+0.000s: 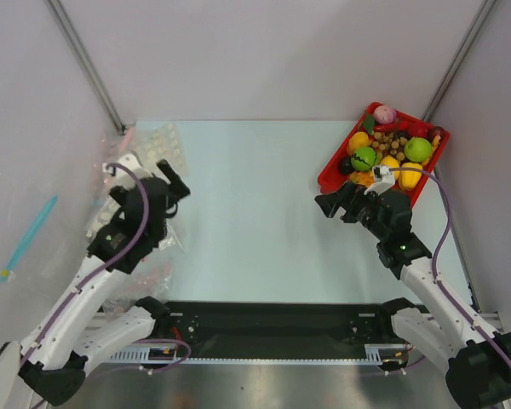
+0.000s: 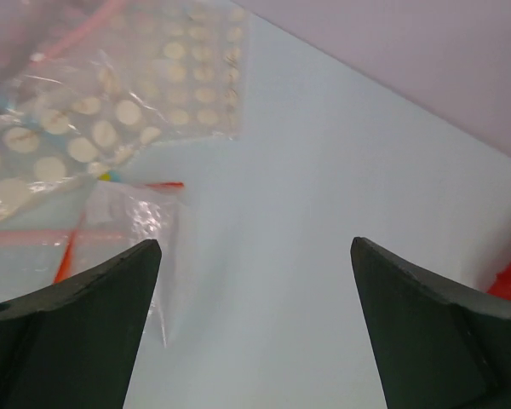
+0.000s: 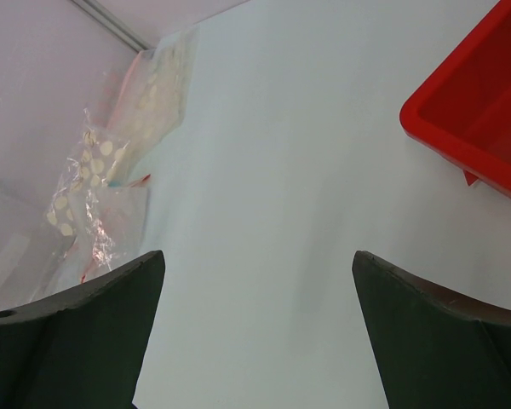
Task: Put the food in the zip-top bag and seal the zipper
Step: Pick up the zipper food storage bag at the corner of the board.
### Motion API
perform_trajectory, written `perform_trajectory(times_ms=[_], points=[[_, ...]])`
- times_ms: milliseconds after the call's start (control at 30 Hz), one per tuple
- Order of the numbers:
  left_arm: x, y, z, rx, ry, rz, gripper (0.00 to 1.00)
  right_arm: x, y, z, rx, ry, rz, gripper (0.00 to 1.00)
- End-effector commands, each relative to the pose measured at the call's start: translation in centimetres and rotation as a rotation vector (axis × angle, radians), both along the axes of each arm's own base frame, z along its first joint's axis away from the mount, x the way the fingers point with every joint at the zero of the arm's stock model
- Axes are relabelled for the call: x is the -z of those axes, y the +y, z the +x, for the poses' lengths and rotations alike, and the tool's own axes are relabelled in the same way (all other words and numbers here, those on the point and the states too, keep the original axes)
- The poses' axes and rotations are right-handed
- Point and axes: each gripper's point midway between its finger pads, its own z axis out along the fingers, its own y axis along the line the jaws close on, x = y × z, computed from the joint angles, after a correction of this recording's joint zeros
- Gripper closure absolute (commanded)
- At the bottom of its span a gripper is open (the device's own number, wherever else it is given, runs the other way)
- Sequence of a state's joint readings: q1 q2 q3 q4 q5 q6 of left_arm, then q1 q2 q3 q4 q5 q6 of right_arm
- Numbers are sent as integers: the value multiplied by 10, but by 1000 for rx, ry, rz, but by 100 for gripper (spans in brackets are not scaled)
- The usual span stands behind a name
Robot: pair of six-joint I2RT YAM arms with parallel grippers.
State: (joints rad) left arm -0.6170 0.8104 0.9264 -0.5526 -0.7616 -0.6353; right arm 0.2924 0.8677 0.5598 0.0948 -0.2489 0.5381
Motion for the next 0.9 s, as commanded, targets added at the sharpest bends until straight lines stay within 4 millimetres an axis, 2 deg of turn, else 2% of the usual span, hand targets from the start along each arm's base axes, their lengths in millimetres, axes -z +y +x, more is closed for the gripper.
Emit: perform_trajectory(times_ms=[0,67,100,167,200,333,433,500,633,700,733,767,867], points=[[-29,70,-12,-260,78,93,0,-19,0,3,-5,-64,3,0],[-29,91,-10,-310,151,173,0,-20,-1,2,-2,-66,2,0],[-28,111,-11,-379,176,190,0,-21,-1,2,-2,-69,3,0],[-20,130,-8,-430,234,245,0,-21,0,1,-6,-68,5,0],[-20,148,-8,-490,245,244,0,-21,0,1,-8,-68,5,0],[-2,191,-7,-604,367,307,0,-23,1,-1,-16,-70,12,0],[8,215,-10,-691,453,354,0,-26,1,-3,-18,-74,11,0],[14,227,-10,-718,497,368,0,-28,0,-3,-13,-79,14,0],[20,237,-6,-709,540,380,0,-28,2,-4,-23,-75,16,0],[20,237,5,-662,544,391,0,-28,1,-5,-22,-77,15,0],[28,238,11,-631,592,413,0,-27,1,-5,-20,-74,14,0],[21,238,18,-620,587,410,0,-27,0,-4,-16,-76,13,1],[26,238,34,-555,677,431,0,-27,1,-4,-17,-78,16,0]])
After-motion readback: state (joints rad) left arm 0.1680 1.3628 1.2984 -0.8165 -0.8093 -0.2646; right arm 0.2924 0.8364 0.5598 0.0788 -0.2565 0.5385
